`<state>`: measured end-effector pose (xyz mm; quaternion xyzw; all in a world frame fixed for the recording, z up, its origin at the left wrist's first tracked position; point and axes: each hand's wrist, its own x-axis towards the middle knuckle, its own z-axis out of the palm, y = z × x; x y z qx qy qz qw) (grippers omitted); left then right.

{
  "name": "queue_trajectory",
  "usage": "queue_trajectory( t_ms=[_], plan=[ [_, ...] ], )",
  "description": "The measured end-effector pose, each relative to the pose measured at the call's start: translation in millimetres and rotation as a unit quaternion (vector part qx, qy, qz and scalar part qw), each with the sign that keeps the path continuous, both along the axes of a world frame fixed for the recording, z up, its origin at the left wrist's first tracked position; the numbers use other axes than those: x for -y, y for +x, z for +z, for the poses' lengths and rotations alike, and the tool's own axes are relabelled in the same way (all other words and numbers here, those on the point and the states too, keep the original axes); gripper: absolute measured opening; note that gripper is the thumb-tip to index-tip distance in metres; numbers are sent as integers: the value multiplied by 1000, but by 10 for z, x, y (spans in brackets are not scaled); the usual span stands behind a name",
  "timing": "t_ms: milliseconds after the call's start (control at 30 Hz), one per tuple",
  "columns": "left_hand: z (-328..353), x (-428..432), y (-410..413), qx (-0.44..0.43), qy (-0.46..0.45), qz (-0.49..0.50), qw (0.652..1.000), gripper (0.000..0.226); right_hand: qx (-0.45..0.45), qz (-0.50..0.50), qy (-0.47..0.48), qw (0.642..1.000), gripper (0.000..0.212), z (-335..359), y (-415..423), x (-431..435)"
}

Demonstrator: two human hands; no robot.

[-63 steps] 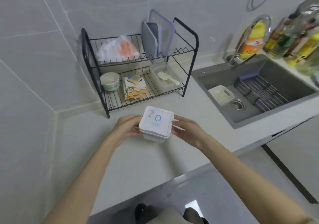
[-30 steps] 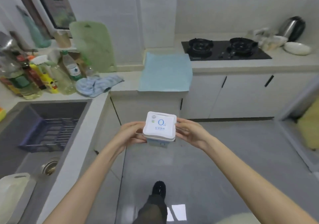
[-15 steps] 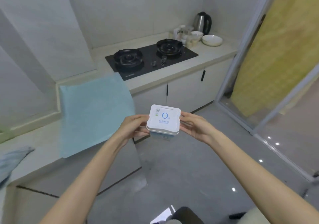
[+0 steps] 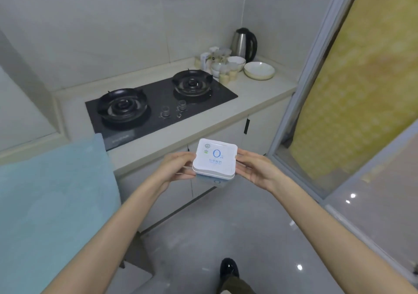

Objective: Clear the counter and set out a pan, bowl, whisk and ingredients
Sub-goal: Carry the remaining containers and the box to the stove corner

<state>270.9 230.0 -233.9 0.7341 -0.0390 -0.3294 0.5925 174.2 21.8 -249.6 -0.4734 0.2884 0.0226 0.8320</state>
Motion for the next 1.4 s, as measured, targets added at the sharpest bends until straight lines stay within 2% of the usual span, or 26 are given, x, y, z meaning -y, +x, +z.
queue_trajectory(
  t_ms=[233, 467, 1033, 1200, 1400],
  plan=[
    [86, 1154, 797, -6, -6, 28, 1000, 18, -8, 2, -15, 1000, 34, 109, 868, 1175],
    [44, 2102, 1632, -8, 4, -8, 1000, 15, -10, -2, -45, 999, 33, 96, 1695, 2118],
    [-267, 4175, 3986, -67, -17, -35, 997, 28, -25, -25, -63, 997, 31, -58, 4059, 4198],
    [-459, 4535, 4442, -101, -22, -4, 995, 51, -14, 40, -108, 993, 32, -200, 4681, 4637],
    [-737, 4846, 4719, -128, -18, 49, 990, 53, -39, 126, -169, 977, 25, -380, 5339, 5008]
  ],
)
